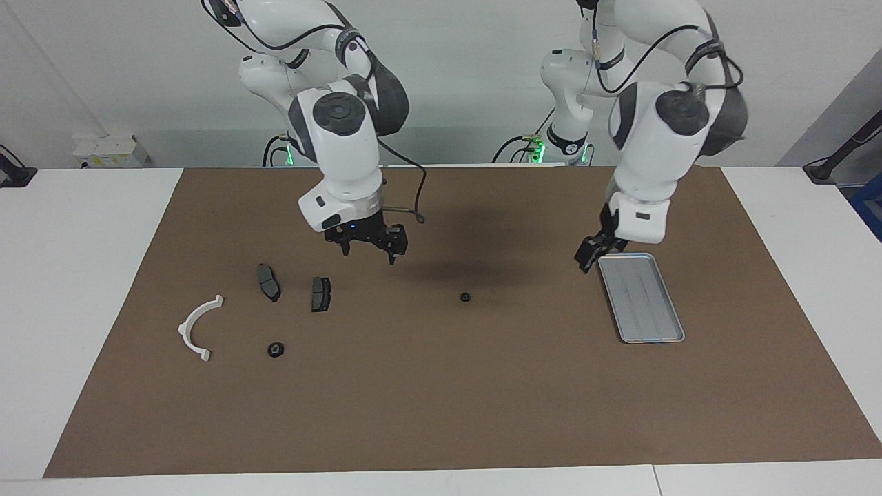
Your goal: Place bearing gear from tray to pile
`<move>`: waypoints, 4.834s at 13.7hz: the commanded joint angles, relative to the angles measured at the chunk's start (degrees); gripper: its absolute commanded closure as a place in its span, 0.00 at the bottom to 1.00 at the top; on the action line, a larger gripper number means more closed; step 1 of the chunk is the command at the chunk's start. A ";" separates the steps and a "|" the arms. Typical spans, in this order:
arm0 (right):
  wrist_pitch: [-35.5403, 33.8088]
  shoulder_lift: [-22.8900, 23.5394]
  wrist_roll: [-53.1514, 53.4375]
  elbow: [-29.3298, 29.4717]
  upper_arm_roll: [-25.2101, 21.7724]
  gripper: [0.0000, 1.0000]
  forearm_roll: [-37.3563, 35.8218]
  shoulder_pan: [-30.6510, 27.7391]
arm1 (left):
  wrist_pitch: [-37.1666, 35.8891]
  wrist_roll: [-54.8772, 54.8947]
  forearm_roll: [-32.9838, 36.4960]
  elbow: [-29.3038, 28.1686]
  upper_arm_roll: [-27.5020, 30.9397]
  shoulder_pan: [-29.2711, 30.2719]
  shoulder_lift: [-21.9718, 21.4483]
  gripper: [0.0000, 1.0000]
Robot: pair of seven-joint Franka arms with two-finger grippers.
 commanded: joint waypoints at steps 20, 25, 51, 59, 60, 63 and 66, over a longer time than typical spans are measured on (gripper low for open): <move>16.92 24.59 29.47 10.49 -0.51 0.00 -10.38 13.31 | -9.61 23.74 0.08 -4.04 -5.48 14.59 -9.92 0.00; 17.00 24.50 29.47 9.26 -0.42 0.09 -10.11 13.58 | -12.51 26.28 0.00 -3.08 -4.69 14.33 -10.27 0.00; -5.07 10.26 -49.18 14.53 -0.07 1.00 -4.93 -22.00 | -13.12 26.11 0.08 -2.37 -5.57 14.33 -11.50 0.00; 11.36 19.48 -49.28 8.46 -0.42 1.00 -6.59 -26.32 | -13.12 26.11 0.08 -2.37 -5.57 14.33 -11.50 0.00; 12.86 20.45 -49.28 8.20 -0.42 1.00 -7.12 -26.41 | -13.12 26.11 0.08 -2.37 -5.57 14.33 -11.50 0.00; 15.85 21.16 -49.28 7.06 -0.42 1.00 -7.21 -26.41 | -13.12 26.11 0.08 -2.37 -5.57 14.33 -11.50 0.00; 18.67 22.92 -49.81 6.88 -0.42 1.00 -7.47 -27.29 | -13.12 26.11 0.08 -2.37 -5.57 14.33 -11.50 0.00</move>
